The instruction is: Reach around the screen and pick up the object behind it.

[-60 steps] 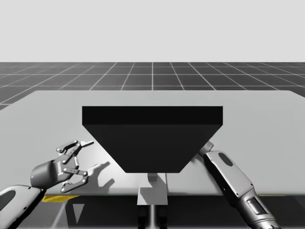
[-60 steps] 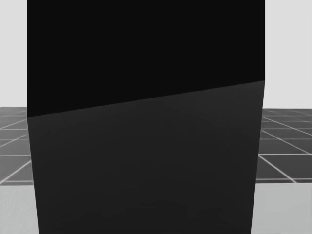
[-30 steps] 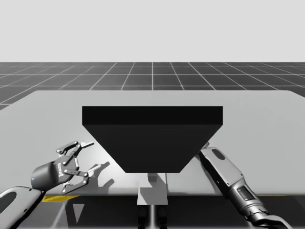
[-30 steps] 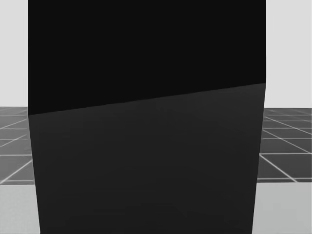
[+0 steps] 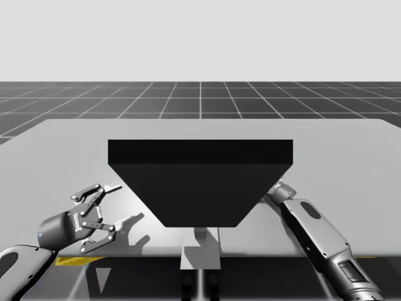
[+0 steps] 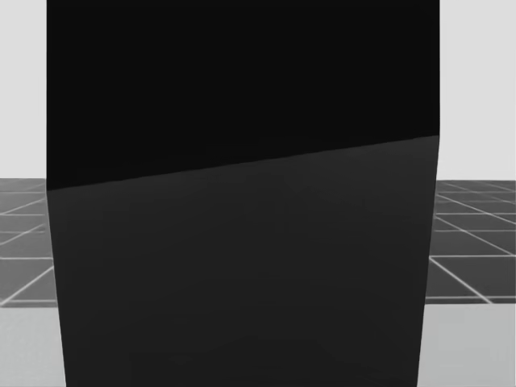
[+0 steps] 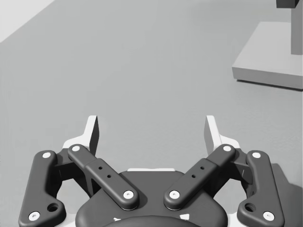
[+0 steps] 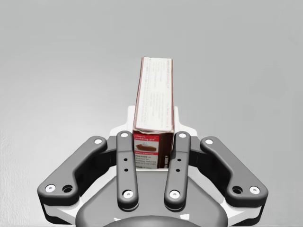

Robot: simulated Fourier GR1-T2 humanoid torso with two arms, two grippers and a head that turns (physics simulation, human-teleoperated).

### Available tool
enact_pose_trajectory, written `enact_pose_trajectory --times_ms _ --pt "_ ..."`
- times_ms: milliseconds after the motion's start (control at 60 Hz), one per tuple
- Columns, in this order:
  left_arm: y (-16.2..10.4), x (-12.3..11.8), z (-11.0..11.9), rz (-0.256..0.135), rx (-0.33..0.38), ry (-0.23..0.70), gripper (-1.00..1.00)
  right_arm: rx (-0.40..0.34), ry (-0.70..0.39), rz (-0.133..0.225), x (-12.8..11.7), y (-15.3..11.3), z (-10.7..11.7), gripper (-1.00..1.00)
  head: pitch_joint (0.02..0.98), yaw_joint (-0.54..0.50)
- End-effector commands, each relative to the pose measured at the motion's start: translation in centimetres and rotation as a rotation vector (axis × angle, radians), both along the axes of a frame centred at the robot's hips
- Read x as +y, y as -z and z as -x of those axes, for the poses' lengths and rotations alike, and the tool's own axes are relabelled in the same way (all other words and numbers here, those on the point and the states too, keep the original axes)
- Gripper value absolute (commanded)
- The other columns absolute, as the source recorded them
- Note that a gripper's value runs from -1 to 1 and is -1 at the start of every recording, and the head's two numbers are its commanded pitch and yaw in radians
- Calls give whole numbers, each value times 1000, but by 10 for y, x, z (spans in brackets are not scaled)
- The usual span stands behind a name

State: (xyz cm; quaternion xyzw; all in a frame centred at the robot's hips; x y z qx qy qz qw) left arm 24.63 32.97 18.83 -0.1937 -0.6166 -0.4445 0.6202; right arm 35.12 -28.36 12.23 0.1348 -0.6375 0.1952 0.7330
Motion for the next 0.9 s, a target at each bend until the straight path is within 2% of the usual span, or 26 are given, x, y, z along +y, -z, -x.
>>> enact_pose_trajectory --times_ms 17,50,200,417,467,483,650,900 --pt "-2 0 -1 -1 -6 -1 -1000 -91 145 13 -36 -26 -16 1000 182 -25" --pt "-3 1 -1 -1 -6 -1 -1000 -100 154 19 -41 -28 -16 1000 181 -24" --pt "-5 2 0 0 -10 -4 -1000 -146 207 4 -65 -48 -13 1000 179 -24" --pt "-8 1 -1 -3 -18 -2 -1000 -245 265 -15 -85 -94 -5 1000 177 -24" --pt "-8 1 -1 -3 -19 -3 -1000 -256 269 -15 -85 -99 -4 1000 176 -24" --pt "-9 1 0 -4 -20 -3 -1000 -277 274 -15 -86 -110 -2 1000 175 -24" --pt "-11 0 0 -4 -24 -3 -1000 -362 281 -18 -82 -146 5 1000 174 -26" --pt "-12 -1 0 -1 -26 -3 -1000 -581 282 -18 -65 -211 24 1000 176 -25"
